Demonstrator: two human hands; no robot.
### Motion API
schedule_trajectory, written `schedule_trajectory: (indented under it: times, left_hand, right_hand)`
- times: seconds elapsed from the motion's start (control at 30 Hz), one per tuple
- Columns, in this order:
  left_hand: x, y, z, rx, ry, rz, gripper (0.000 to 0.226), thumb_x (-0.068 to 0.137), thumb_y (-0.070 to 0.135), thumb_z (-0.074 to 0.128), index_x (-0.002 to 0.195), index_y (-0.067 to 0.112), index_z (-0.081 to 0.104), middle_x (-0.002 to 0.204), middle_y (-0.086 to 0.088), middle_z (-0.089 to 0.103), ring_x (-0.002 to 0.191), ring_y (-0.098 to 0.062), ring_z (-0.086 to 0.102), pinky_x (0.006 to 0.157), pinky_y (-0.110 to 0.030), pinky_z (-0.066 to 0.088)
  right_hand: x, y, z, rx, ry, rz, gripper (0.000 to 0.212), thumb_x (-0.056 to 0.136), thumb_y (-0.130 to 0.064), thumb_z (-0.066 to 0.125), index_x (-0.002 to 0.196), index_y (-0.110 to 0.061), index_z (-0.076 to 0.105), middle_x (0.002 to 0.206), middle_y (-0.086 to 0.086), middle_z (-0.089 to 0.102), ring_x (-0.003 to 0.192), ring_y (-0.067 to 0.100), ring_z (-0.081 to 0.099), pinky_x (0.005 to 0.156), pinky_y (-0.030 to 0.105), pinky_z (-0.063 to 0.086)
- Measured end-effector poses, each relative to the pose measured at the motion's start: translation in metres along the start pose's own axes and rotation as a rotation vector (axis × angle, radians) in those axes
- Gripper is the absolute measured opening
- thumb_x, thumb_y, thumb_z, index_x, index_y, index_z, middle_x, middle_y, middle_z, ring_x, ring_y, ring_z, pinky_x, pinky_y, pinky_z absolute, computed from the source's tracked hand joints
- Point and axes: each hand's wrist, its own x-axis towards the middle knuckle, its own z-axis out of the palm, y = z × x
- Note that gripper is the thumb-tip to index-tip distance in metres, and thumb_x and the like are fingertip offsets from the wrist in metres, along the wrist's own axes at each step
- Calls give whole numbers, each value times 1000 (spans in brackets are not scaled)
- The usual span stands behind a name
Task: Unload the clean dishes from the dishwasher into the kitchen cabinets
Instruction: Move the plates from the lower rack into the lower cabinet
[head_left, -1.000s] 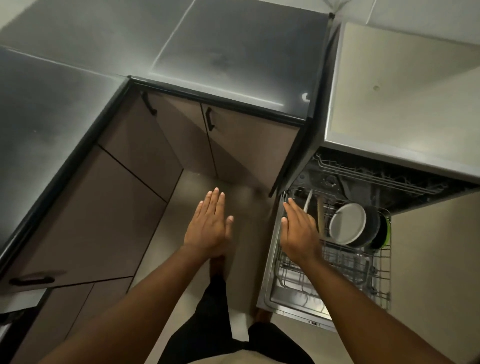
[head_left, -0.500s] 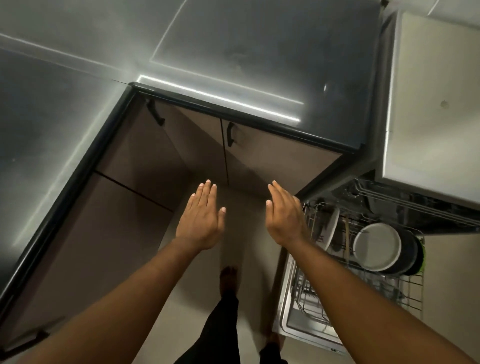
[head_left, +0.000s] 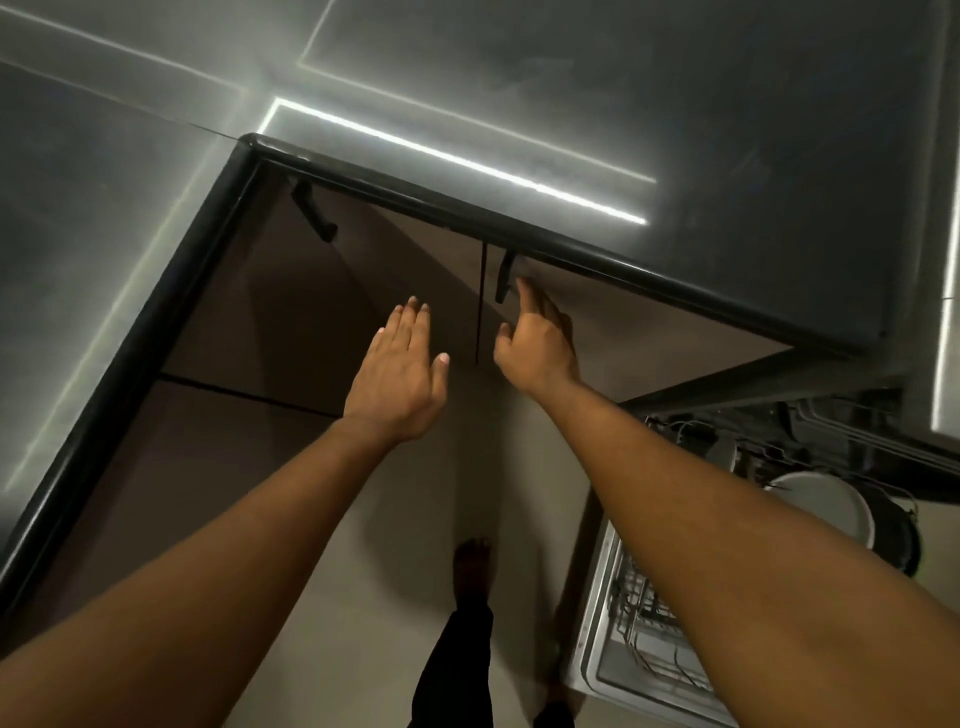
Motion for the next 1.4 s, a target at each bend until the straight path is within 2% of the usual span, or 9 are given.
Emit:
schedule_trajectory:
  times: [0.07, 0.2, 0.5, 0.63, 0.77, 0.93, 1.13, 1.27, 1.4]
  left_hand:
    - [8, -1, -4, 3, 2, 18, 63, 104, 36, 32, 156, 10, 8, 165, -7, 2, 152, -18, 0, 122, -33, 3]
    - [22, -6, -7, -3, 17, 46, 62, 104, 32, 33, 157, 11, 9, 165, -6, 4, 151, -17, 1, 123, -32, 5]
    - [23, 1, -3, 71, -26, 151, 70, 97, 18, 45, 157, 15, 7, 165, -4, 8, 151, -18, 5, 123, -36, 11]
    - [11, 5, -11, 51, -8, 169, 74, 97, 14, 45, 157, 17, 1, 165, -4, 8, 151, -18, 9, 123, -38, 17]
    - [-22, 13, -16, 145, 31, 309, 81, 94, 4, 46, 157, 20, -1, 165, -3, 8, 151, -15, 11, 122, -39, 22]
    - [-57, 19, -18, 233, -34, 369, 92, 85, -2, 48, 156, 29, -2, 164, 0, 9, 150, -20, 17, 118, -38, 28]
    - [-103, 32, -16, 393, -117, 538, 77, 82, 7, 27, 156, 21, 12, 163, -2, 13, 148, -26, 25, 111, -41, 38]
    - [-136, 46, -6, 508, -187, 676, 76, 84, 9, 24, 157, 22, 8, 164, 1, 7, 150, -24, 18, 113, -43, 37]
    - [-159, 63, 6, 601, -286, 770, 81, 83, 8, 24, 157, 26, -1, 165, 3, -3, 151, -24, 8, 118, -42, 27]
  right_hand:
    - [7, -6, 3, 121, -30, 43, 69, 96, -24, 53, 155, -21, 18, 156, 5, 32, 139, 27, 35, 108, 33, 35]
    - [15, -5, 2, 343, -101, 104, 64, 98, -12, 51, 153, -23, 21, 156, 4, 33, 141, 22, 35, 98, 20, 28]
    - [-13, -2, 5, 355, -107, 78, 64, 94, -5, 53, 151, -19, 28, 148, 8, 46, 136, 24, 44, 98, 20, 33]
    - [-41, 2, 4, 344, -142, 66, 63, 95, -2, 53, 151, -14, 29, 149, 7, 43, 137, 22, 42, 94, 13, 27]
    - [-84, 13, 7, 341, -168, 56, 56, 91, -5, 57, 144, -13, 40, 140, 9, 53, 129, 25, 50, 98, 21, 38]
    - [-119, 25, 10, 305, -198, 75, 52, 89, -9, 60, 138, -10, 45, 134, 11, 56, 123, 27, 54, 103, 34, 46]
    - [-162, 54, 8, 259, -265, 72, 55, 88, -12, 61, 140, -13, 44, 133, 11, 57, 120, 27, 56, 100, 38, 50]
    - [-203, 82, 0, 248, -300, 86, 58, 88, -9, 60, 141, -19, 41, 133, 9, 56, 118, 25, 57, 93, 35, 52]
    - [-242, 113, -5, 233, -263, 69, 56, 83, -6, 60, 136, -18, 45, 128, 9, 59, 114, 26, 59, 89, 35, 52]
